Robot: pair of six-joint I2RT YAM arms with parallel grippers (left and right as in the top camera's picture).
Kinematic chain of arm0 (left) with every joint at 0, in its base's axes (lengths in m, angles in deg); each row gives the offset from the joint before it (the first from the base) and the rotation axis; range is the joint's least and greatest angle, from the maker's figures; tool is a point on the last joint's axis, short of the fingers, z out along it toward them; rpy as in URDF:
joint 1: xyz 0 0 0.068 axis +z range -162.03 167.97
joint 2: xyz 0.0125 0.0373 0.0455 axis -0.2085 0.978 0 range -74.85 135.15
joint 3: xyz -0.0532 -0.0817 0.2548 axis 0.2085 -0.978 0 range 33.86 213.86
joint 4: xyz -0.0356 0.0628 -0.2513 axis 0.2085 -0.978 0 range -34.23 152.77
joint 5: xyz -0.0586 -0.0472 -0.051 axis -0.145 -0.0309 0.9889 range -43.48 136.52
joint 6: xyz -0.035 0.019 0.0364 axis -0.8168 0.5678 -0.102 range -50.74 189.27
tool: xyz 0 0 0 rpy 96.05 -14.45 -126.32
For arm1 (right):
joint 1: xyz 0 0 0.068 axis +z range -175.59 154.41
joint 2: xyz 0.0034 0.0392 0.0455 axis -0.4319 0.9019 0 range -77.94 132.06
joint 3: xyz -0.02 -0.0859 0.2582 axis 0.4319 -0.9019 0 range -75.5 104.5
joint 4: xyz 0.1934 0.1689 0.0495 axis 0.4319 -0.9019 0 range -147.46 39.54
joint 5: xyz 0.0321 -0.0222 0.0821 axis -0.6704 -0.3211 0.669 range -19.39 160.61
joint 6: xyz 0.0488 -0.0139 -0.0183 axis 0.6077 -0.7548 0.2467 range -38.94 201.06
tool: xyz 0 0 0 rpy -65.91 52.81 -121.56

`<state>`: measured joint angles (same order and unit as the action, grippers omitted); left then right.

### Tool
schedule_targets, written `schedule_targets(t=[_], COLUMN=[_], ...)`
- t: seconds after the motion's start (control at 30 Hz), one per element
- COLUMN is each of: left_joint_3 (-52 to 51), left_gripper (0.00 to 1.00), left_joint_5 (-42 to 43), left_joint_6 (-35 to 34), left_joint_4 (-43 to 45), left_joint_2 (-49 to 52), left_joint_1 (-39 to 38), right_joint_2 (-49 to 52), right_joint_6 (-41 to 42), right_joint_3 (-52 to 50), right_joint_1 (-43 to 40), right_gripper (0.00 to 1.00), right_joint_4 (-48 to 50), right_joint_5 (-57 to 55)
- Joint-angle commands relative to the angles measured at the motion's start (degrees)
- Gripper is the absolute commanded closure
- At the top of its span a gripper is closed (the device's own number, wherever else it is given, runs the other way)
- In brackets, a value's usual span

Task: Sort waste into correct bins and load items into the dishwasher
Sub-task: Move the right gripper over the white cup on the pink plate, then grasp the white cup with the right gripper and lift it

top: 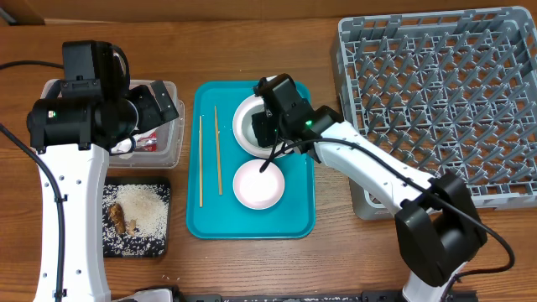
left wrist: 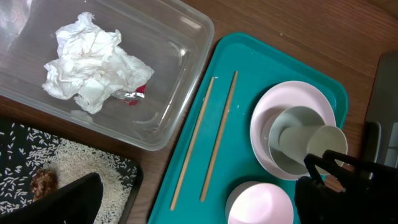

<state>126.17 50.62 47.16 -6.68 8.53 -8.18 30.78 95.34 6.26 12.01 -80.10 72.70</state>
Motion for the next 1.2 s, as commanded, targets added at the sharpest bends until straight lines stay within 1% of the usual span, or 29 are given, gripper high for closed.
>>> schedule_targets(t=[0.0,0.13,0.27,0.3,0.37,0.4,0.43,0.5,0.63,0.7,0.77,0.8,0.87,1.17], left_joint_3=[0.83,0.83,0.83,0.83,0.83,0.83,0.83,0.83,0.83,0.83,0.83,0.83,0.83,0.83], left_gripper=[0.0,0.0,0.0,0.0,0.0,0.0,0.0,0.0,0.0,0.0,0.0,0.0,0.0,0.0], left_joint_5=[-0.04,-0.02,-0.02,-0.02,-0.02,-0.02,-0.04,-0.02,-0.04,-0.02,-0.02,-0.02,-0.04,-0.02], left_joint_6=[-0.39,-0.39,-0.39,-0.39,-0.39,-0.39,-0.39,-0.39,-0.39,-0.39,-0.39,-0.39,-0.39,-0.39], left_joint_4=[0.02,0.02,0.04,0.04,0.02,0.02,0.04,0.02,0.04,0.02,0.04,0.04,0.02,0.02], left_joint_2=[-0.13,-0.13,-0.13,-0.13,-0.13,-0.13,-0.13,-0.13,-0.13,-0.13,-0.13,-0.13,-0.13,-0.13], left_joint_1=[0.09,0.09,0.09,0.09,0.09,0.09,0.09,0.09,0.09,0.09,0.09,0.09,0.09,0.09], right_joint_2=[1.68,3.23,4.33,4.35,4.33,4.24,4.22,4.11,3.74,3.39,3.06,2.84,2.58,0.63], right_joint_6=[-2.4,-2.82,-5.88,-5.88,-5.86,-5.86,-5.86,-5.79,-5.81,-5.84,-5.81,-5.81,-5.81,-5.81], right_joint_3=[1.44,1.36,1.14,1.14,1.14,1.18,1.22,1.38,1.66,1.66,1.66,1.66,1.66,1.66], right_joint_1=[0.37,0.46,0.7,0.68,0.68,0.68,0.68,0.68,0.57,0.59,0.59,0.59,0.59,0.52], right_gripper=[0.55,0.55,0.56,0.6,0.71,0.73,0.73,0.78,0.8,0.84,0.92,0.94,0.96,0.96], right_joint_4=[0.87,1.11,1.75,1.75,1.79,2.05,2.21,2.38,2.69,2.95,3.21,3.3,3.41,1.84], right_joint_5=[-0.52,-0.52,-0.57,-0.57,-0.57,-0.57,-0.59,-1.01,-1.05,-1.25,-1.22,-1.2,-1.22,-1.22])
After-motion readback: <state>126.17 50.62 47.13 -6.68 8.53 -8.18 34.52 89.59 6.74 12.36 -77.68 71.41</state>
